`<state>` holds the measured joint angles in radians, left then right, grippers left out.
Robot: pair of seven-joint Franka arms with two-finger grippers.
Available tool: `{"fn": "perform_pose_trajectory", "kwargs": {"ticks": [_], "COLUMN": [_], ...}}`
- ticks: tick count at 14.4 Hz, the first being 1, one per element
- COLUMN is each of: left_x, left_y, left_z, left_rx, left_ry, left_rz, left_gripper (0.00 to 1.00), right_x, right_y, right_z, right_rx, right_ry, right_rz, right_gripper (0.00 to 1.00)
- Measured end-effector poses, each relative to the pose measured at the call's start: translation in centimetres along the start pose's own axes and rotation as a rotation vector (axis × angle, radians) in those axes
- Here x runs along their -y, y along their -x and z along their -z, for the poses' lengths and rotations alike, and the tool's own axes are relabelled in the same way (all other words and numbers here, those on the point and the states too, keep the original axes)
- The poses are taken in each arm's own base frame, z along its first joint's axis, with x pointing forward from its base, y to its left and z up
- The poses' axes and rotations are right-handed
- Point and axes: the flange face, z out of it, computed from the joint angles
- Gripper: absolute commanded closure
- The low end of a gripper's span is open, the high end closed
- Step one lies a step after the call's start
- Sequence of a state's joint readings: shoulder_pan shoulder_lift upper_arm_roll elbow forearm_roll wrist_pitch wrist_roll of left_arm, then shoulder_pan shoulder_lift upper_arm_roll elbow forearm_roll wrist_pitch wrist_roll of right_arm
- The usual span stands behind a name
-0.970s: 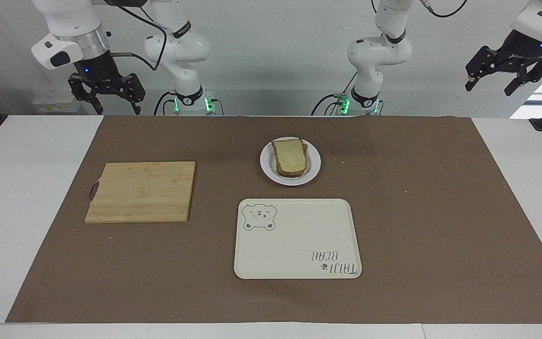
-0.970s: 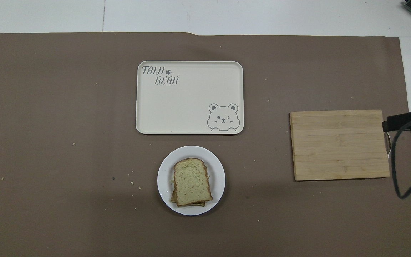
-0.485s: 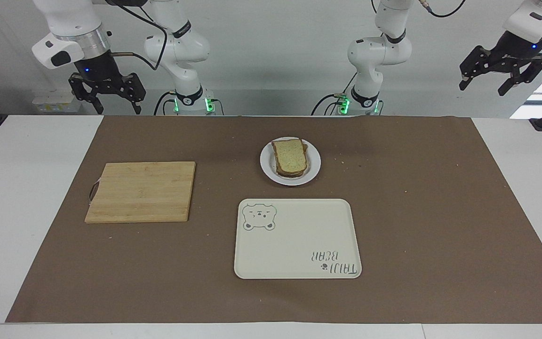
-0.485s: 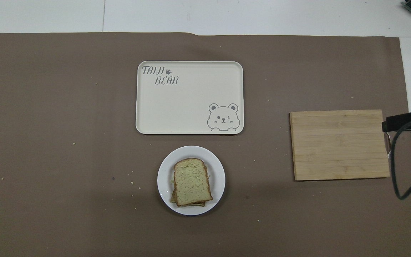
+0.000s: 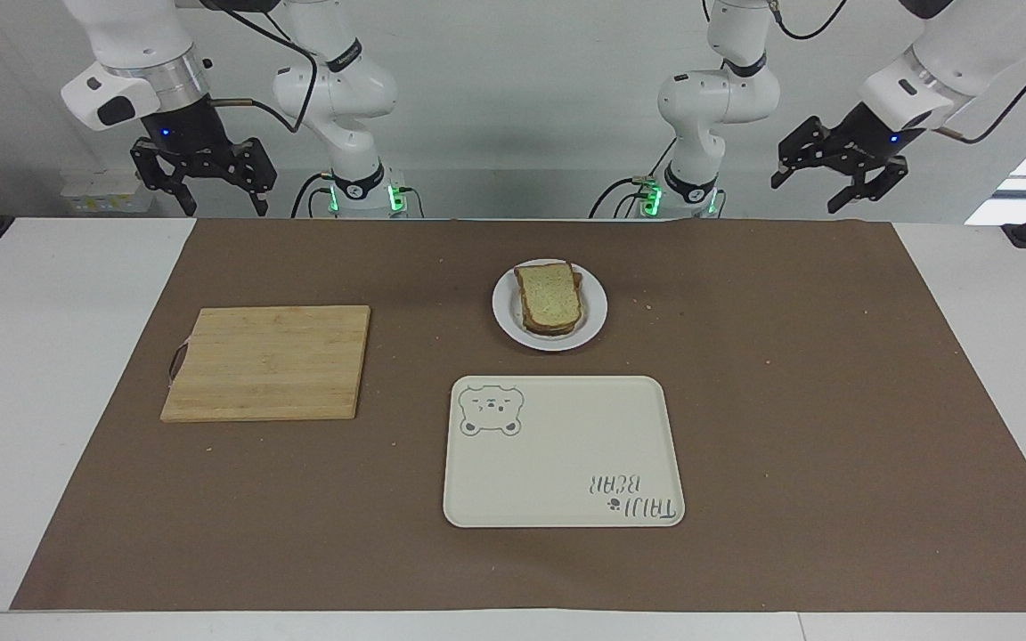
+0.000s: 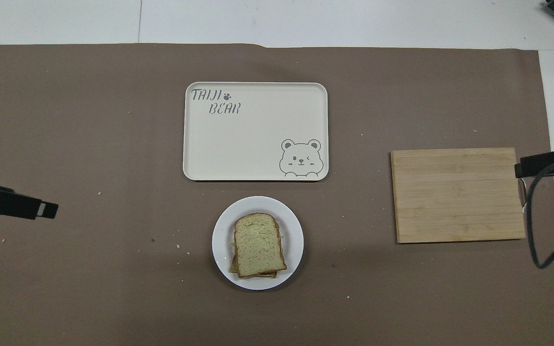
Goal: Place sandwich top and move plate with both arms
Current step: 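Reach the left gripper toward the rim of the white plate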
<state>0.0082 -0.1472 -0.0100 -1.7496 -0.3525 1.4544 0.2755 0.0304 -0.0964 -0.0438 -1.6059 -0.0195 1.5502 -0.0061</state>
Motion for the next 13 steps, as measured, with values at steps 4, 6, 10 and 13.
{"fn": "perform_pose_trajectory", "kwargs": {"ticks": [4,6,10,13], "left_x": [-0.4,-1.6,-2.0,-1.8], "left_y": [-1.2,-0.9,0.1,1.5], "left_z": [-10.1,-14.8,-22.7,-27.8], "left_rx": [-0.022,-0.042,-0.101,-0.137], "left_ry": [0.105,0.129,0.2,0.211], "left_rz": [0.019,0.026,0.069,0.088], "left_gripper": [0.0,0.0,0.0,0.0], "right_x": [0.0,0.0,0.0,0.0], "right_y": [0.0,0.0,0.0,0.0], "right_z": [0.0,0.0,0.0,0.0], "right_rx": [0.0,0.0,0.0,0.0], "right_ry": [0.0,0.0,0.0,0.0], "right_rz": [0.0,0.0,0.0,-0.001], "right_gripper": [0.0,0.0,0.0,0.0]}}
